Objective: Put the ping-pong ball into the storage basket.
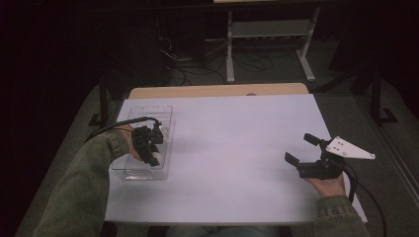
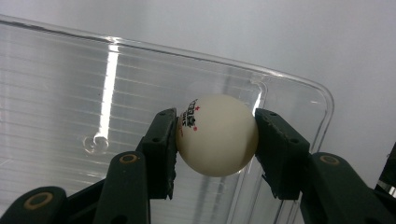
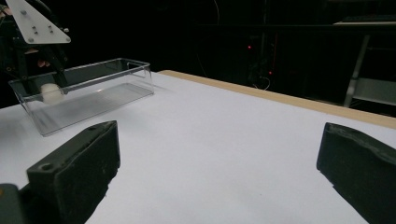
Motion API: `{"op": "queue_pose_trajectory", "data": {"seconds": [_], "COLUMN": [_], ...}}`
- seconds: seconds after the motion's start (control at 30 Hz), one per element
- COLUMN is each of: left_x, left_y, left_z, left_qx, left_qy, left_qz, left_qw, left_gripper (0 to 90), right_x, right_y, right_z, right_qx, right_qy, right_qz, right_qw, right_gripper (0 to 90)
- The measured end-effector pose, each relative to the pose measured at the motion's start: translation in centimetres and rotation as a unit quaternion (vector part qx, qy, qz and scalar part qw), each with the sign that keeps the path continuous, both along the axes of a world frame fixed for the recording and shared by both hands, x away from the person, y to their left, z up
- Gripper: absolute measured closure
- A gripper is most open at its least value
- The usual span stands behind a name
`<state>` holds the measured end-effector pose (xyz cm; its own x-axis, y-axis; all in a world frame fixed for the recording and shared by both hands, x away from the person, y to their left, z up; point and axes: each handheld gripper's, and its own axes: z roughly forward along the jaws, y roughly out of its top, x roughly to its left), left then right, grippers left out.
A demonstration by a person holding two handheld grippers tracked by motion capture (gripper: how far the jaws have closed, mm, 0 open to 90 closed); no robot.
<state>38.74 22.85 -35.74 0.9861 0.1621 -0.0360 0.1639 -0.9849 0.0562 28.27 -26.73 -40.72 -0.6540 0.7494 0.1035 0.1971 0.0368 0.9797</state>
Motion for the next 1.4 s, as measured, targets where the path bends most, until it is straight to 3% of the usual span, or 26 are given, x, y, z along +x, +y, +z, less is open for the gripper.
{"op": "queue_pose_trajectory", "data": {"seconds": [0.67, 0.83, 1.17, 1.33, 1.4], "left_x": [0.4, 0.6, 0.7, 0.8, 0.7], "left_y": [-0.2, -0.1, 0.0, -0.2, -0.3], "left_z": [-2.7, -2.8, -2.5, -2.1, -2.0], "left_qx": [0.004, 0.002, 0.002, 0.006, 0.009], "left_qy": [0.01, -0.001, 0.002, -0.003, -0.015], "left_qz": [-0.001, 0.006, 0.013, 0.018, 0.017], "left_qw": [0.9999, 1.0, 0.9999, 0.9998, 0.9997], "left_gripper": [50.9, 50.9, 49.6, 40.6, 32.4], "right_x": [0.0, 0.0, 0.0, 0.0, 0.0], "right_y": [0.0, 0.0, 0.1, 0.1, 0.1], "right_z": [0.0, 0.0, 0.0, 0.0, 0.0], "right_qx": [-0.002, -0.002, -0.001, 0.0, 0.001], "right_qy": [0.002, 0.002, 0.001, 0.002, 0.002], "right_qz": [0.002, 0.002, 0.005, 0.007, 0.007], "right_qw": [1.0, 1.0, 1.0, 1.0, 1.0], "right_gripper": [0.0, 0.0, 0.0, 0.0, 0.0]}}
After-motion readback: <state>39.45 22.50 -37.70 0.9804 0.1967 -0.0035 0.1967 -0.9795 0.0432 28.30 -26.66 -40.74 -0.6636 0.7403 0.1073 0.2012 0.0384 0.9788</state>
